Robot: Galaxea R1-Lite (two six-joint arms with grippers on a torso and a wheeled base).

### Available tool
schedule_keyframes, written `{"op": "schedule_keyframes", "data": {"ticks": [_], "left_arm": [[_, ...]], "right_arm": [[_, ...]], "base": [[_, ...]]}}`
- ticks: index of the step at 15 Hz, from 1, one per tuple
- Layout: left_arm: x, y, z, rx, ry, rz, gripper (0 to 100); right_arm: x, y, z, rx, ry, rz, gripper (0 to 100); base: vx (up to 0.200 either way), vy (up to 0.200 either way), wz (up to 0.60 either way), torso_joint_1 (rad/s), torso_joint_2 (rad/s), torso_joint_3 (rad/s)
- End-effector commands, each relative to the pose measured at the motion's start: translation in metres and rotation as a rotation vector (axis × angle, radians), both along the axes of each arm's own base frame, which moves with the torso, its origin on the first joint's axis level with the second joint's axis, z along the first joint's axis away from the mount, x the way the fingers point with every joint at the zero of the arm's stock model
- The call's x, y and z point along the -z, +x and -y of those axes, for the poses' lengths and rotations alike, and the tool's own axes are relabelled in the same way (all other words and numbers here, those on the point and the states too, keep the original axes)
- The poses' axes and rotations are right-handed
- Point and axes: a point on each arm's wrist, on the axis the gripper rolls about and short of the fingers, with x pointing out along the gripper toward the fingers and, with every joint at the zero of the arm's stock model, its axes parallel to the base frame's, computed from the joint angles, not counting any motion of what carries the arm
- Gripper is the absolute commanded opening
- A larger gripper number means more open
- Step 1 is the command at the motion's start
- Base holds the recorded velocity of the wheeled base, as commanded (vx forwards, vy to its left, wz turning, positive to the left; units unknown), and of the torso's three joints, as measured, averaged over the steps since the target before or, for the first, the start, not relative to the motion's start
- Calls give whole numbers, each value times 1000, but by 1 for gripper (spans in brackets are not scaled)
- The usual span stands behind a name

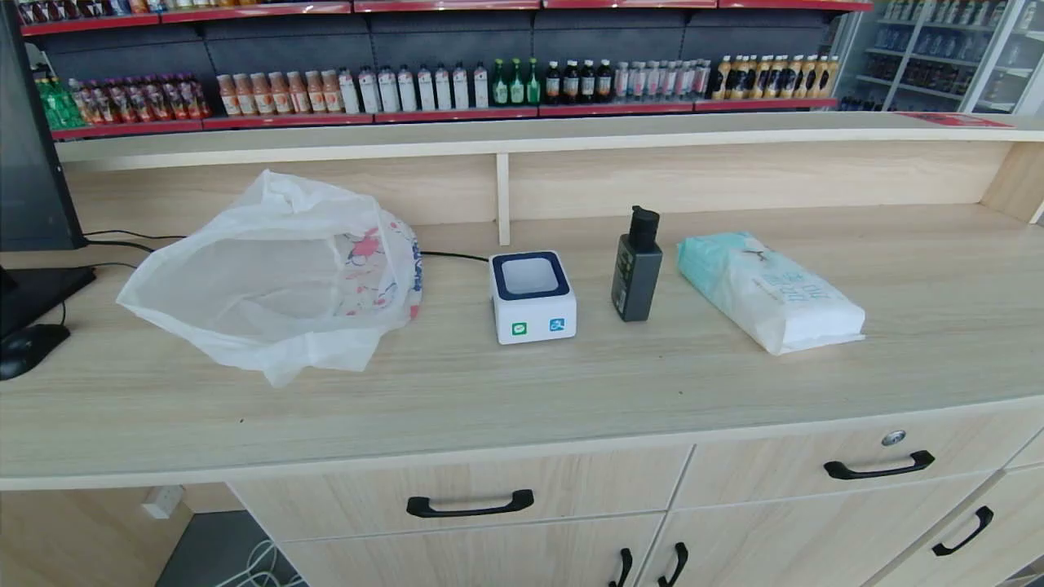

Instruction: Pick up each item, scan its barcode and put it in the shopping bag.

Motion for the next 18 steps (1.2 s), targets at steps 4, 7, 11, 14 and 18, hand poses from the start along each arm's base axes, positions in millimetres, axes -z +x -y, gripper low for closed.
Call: {"op": "schedule_keyframes", "data": {"ticks": [4,7,11,14,18], "left_arm": [[0,0,0,0,1,0,100],[0,0,0,0,1,0,100],[0,0,0,0,1,0,100],[0,0,0,0,1,0,100],[0,0,0,0,1,0,100]], "right_arm": [[-42,111,-8,-51,73,38,100],[-43,154,-24,-136,33,105,100],[-50,201,-66,-220,35,130,100],[-56,239,-105,-189,150,105,100],[-36,259,-123,-141,146,40,100]], "base": [[0,0,0,0,0,0],[0,0,0,0,0,0],[0,0,0,0,0,0],[0,0,0,0,0,0],[0,0,0,0,0,0]]}}
